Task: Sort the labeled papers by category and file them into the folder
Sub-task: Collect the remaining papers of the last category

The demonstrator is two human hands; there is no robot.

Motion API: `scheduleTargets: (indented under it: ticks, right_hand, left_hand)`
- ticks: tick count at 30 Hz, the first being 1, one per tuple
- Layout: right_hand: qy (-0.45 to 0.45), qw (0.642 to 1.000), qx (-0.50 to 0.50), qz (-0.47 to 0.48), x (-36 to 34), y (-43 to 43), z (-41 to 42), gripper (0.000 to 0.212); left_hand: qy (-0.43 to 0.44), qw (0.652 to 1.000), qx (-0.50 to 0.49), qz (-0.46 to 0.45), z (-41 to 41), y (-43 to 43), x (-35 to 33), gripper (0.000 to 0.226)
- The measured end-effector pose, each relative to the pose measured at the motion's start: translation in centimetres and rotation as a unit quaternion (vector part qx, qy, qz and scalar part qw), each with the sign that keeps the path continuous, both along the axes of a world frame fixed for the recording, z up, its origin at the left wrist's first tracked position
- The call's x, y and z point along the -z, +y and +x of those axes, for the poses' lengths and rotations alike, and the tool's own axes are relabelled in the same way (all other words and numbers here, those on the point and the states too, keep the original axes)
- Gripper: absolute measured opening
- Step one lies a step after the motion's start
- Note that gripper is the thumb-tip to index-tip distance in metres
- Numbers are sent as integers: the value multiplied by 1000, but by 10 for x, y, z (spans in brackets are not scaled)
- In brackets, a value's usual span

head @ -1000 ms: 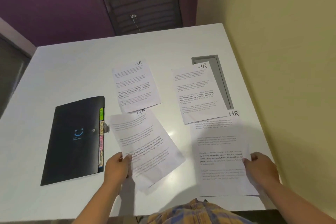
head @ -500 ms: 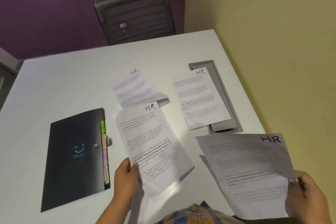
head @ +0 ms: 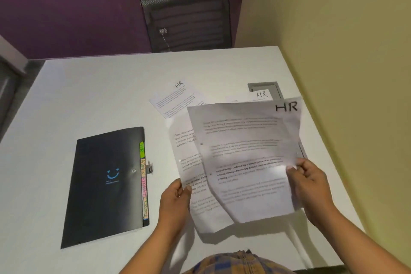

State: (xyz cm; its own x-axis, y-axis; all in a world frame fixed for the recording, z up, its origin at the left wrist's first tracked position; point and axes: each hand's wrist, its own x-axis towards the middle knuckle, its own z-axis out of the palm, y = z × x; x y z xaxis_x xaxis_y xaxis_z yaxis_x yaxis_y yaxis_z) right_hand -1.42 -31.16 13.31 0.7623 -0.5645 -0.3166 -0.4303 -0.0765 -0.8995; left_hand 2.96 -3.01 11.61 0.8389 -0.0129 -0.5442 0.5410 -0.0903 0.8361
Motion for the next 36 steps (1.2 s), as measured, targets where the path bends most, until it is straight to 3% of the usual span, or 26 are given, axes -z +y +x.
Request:
scheduleTargets:
  ticks: [4, 7, 9, 12, 16, 25, 28, 32, 36]
  right_hand:
    - [77, 989, -118, 31, 4, 28, 18, 10]
    - [83, 981, -159, 79, 7, 44, 19, 14]
    - [78, 980, -154, 103, 8, 51, 18, 16]
    - [84, 984, -128, 95, 13, 53, 19, 17]
    - [82, 987, -108, 86, 14, 46, 25, 16]
    - [36, 975, -144, 168, 11, 32, 36, 30]
    - [22, 972, -146, 181, 9, 29, 38, 26]
    - [8, 975, -156, 157, 7, 25, 40, 13]
    - [-4, 983, -100, 153, 9, 27, 44, 11]
  left_hand:
    - [-1, 999, 41, -36, 4, 3, -12, 28]
    - [-6, 998, 47, -35, 4, 6, -20, 28]
    - [3, 999, 33, -17, 3, 7, -22, 25]
    - [51, 997, 13, -59, 2, 11, -18, 47]
    - [27, 996, 51, -70, 4, 13, -12, 20]
    - [19, 999, 2, -50, 7, 2, 3, 36]
    - [8, 999, 11, -35, 8, -1, 3, 38]
    - [5, 1000, 14, -27, 9, -3, 3, 29]
    - [20, 999, -8, -43, 8, -6, 4, 16]
